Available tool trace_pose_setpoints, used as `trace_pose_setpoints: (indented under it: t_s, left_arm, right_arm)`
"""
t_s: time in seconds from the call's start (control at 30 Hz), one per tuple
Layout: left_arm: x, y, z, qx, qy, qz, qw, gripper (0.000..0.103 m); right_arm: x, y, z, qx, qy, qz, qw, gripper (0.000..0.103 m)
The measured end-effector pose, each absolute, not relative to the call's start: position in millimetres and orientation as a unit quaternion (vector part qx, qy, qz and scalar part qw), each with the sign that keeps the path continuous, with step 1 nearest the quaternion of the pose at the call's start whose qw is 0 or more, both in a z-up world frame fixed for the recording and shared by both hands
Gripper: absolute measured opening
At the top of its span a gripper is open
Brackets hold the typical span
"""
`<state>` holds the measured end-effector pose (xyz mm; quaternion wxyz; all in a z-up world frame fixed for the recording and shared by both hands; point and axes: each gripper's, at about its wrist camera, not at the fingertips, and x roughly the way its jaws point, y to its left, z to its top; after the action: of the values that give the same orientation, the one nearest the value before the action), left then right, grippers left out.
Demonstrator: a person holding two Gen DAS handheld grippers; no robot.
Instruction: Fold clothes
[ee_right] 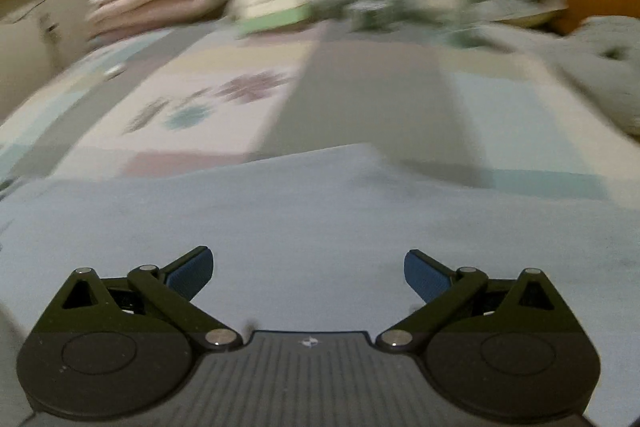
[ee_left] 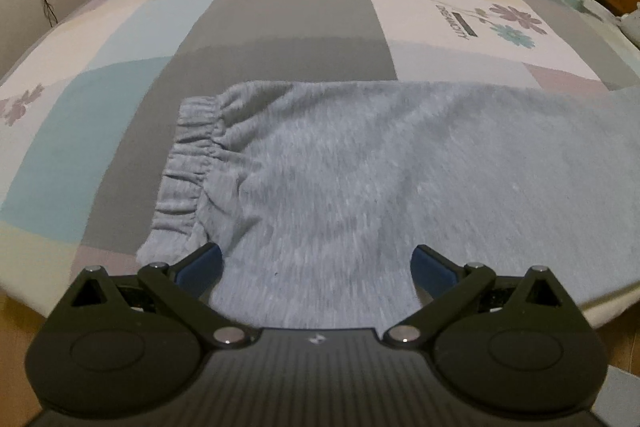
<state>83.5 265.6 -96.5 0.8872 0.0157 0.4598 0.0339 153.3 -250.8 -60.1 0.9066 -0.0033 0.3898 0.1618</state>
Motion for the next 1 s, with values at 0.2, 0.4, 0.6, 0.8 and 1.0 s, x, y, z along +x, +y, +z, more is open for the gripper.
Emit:
trace_pose_setpoints:
  t_s: [0.2,0.4,0.6,0.8,1.0]
  left_arm:
    - [87.6,275.6,-92.7,0.0,0.445,0.017,0.896,0.101]
    - [74.9,290.3,-83.8,-0.024,0.445,-0.007,0.895,0.101]
    - [70.6,294.6,-58.8,-0.037,0.402,-0.053,0.913,0.101]
    - [73.9,283.5,-98.9,-0.024,0.452,-0.06,0.89,0.101]
    - [69.3,287.6,-77.9,-0.041,0.397,-0.077,0.914,0.101]
  right_arm:
    - [187.2,-138.7,-77.3,-0.056,0.406,0.231,0.883,0.103]
    - [208.3,-91.4,-101.6,-0.102,0.432,0.219,0.869,0.103]
    - [206.1,-97.4,-99.8,-0.078,0.438,0.204,0.872,0.103]
    - [199.8,-91.4,-104.1,-0.091,0.427,0.196,0.878,0.103]
    - [200.6,-87.9,-104.9,-0.093,0.426,0.189,0.88,0.103]
